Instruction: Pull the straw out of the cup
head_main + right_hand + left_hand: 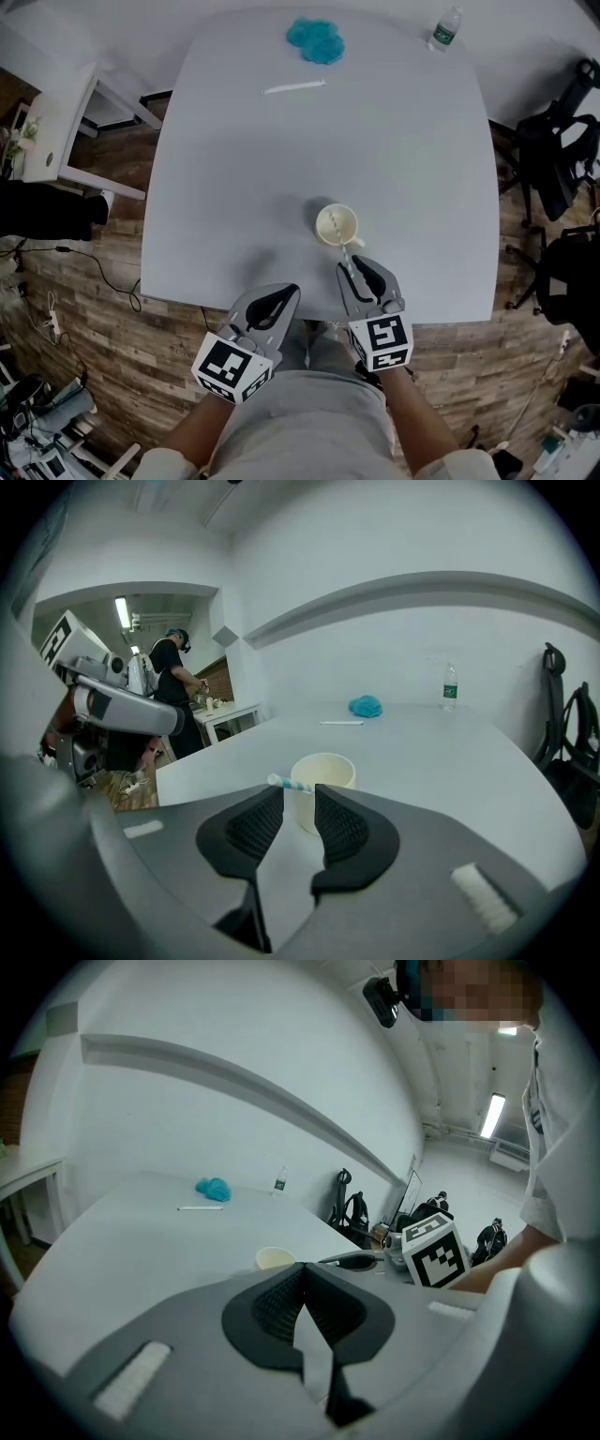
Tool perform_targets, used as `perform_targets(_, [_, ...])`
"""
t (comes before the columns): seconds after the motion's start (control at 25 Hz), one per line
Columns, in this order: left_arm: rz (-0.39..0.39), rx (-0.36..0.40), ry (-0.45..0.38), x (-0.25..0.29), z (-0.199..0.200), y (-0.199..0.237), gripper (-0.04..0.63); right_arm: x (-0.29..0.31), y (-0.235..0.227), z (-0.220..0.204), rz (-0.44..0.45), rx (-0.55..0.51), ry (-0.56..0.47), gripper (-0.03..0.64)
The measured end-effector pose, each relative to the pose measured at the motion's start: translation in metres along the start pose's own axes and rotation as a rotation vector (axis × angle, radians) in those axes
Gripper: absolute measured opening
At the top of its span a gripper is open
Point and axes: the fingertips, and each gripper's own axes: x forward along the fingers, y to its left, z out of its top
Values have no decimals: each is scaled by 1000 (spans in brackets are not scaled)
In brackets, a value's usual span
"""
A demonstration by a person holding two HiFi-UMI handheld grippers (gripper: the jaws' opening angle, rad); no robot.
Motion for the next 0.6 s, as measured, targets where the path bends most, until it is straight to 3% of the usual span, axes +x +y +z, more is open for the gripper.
perform_targets(0.36, [-3,-14,17,5,-3,7,20,11,-9,2,-24,20,-8,101])
perform_targets(0.6, [0,-18,18,6,-2,12,20,12,-15,6,-53,46,-24,46])
